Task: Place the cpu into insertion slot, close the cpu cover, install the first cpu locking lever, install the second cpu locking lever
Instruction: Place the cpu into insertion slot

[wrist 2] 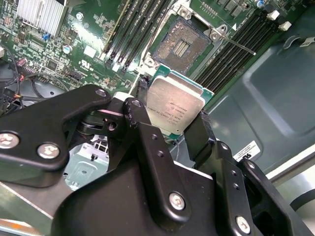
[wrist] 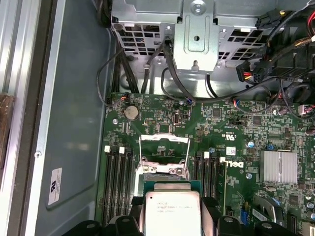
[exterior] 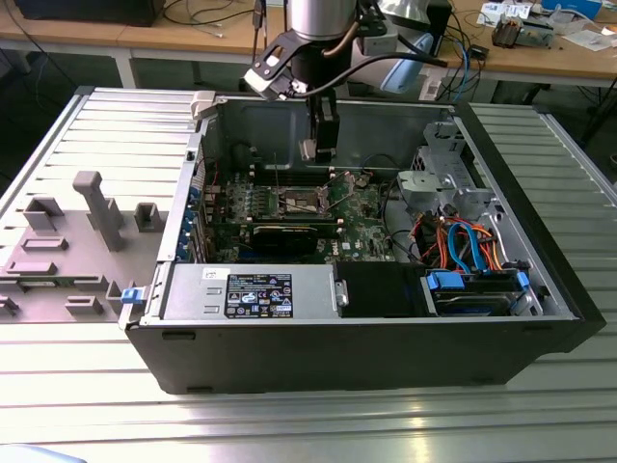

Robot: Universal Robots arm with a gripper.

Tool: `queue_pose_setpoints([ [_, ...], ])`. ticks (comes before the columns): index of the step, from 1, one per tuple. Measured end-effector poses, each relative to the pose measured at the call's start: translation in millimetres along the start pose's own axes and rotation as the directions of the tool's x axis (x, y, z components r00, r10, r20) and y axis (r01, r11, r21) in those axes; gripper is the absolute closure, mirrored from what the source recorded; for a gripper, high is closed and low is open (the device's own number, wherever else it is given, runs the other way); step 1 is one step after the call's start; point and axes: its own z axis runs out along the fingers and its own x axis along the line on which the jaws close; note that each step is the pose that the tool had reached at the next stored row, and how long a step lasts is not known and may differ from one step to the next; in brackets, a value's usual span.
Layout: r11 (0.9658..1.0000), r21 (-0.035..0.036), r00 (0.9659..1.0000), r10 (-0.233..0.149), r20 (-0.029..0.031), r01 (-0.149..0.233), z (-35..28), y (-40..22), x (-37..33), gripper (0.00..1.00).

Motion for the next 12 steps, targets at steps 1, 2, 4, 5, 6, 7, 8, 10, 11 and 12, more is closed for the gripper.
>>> queue_pose_setpoints([
  [1, 1.0, 0.0015, 1.0, 0.0, 0.0, 0.0, 1.3, -0.3, 0.0, 0.45],
  [2, 1.0, 0.0035, 1.0, 0.0, -0.0002, 0.0, 3.0, -0.6, 0.0, 0.45],
  [4, 1.0, 0.0072, 1.0, 0.001, -0.0004, -0.001, 5.5, -1.1, 0.0, 0.45],
  [5, 0.9999, 0.0117, 1.0, 0.001, -0.0007, -0.001, 7.2, -1.3, -0.1, 0.45],
  [6, 0.9999, 0.0143, 1.0, 0.001, -0.0008, -0.001, 8.2, -1.4, -0.1, 0.45],
  [7, 0.9999, 0.0147, 1.0, 0.001, -0.0007, -0.001, 8.5, -1.5, -0.1, 0.45],
  [8, 0.9999, 0.015, 1.0, 0.001, -0.0009, -0.001, 9.0, -1.5, -0.1, 0.45],
  [10, 0.9999, 0.0151, 1.0, 0.001, -0.001, -0.001, 10.9, -1.6, -0.2, 0.45],
  [11, 0.9999, 0.0151, 1.0, 0.001, -0.001, -0.001, 11.6, -1.7, -0.2, 0.45],
  [12, 0.9999, 0.0152, 1.0, 0.001, -0.0009, -0.001, 12.8, -1.8, -0.2, 0.45],
])
